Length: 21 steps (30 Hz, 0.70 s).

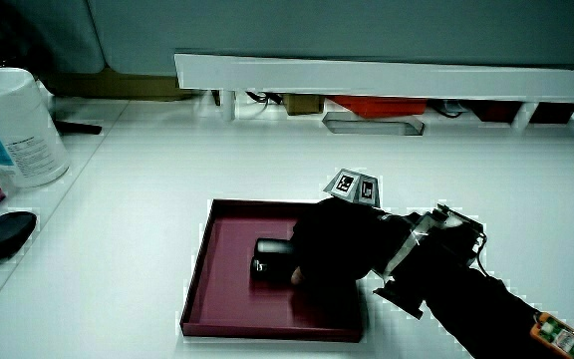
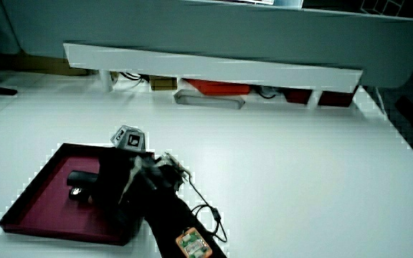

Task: Pick stapper from plate

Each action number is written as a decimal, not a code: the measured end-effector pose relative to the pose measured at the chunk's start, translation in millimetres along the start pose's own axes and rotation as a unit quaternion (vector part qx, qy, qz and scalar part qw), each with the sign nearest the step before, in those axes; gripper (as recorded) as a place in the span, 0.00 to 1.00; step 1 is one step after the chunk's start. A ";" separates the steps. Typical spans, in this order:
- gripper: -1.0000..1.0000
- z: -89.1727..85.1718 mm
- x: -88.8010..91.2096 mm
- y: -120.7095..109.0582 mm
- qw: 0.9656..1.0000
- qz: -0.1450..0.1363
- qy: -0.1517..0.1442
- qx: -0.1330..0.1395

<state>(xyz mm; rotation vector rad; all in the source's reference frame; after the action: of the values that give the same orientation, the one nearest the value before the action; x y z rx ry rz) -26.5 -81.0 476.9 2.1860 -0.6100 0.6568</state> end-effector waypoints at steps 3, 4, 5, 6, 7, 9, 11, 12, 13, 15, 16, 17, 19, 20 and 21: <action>0.80 -1.9 -0.5 1.0 1.000 -0.001 -0.004 -0.001; 0.82 -1.7 -1.4 0.5 1.000 -0.003 -0.005 0.005; 0.85 -2.8 -0.8 1.5 1.000 0.000 -0.007 0.007; 0.88 -2.4 -1.4 0.7 1.000 -0.002 -0.006 0.008; 0.90 -2.5 -1.3 0.9 1.000 -0.001 -0.005 0.007; 0.95 -1.8 -1.1 0.7 1.000 -0.003 -0.007 0.012; 1.00 -2.3 0.8 1.7 1.000 -0.006 -0.003 0.014; 1.00 -2.6 1.5 2.2 1.000 -0.004 -0.001 0.012; 1.00 -1.5 0.0 0.6 1.000 -0.002 -0.002 0.019; 1.00 -1.3 -2.0 -0.9 1.000 0.000 -0.003 0.026; 1.00 -2.2 -1.7 -0.2 1.000 -0.001 -0.010 0.027; 1.00 -2.3 -2.5 -0.3 1.000 0.005 -0.010 0.028; 1.00 -2.2 -3.5 -0.7 0.999 0.006 -0.011 0.029; 1.00 -0.9 -4.9 -2.4 0.999 0.012 -0.010 0.033; 1.00 -1.4 -3.5 -1.6 0.999 0.006 -0.014 0.030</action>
<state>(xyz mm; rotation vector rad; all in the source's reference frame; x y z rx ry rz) -28.6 -78.2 474.7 2.2528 -0.6260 0.6594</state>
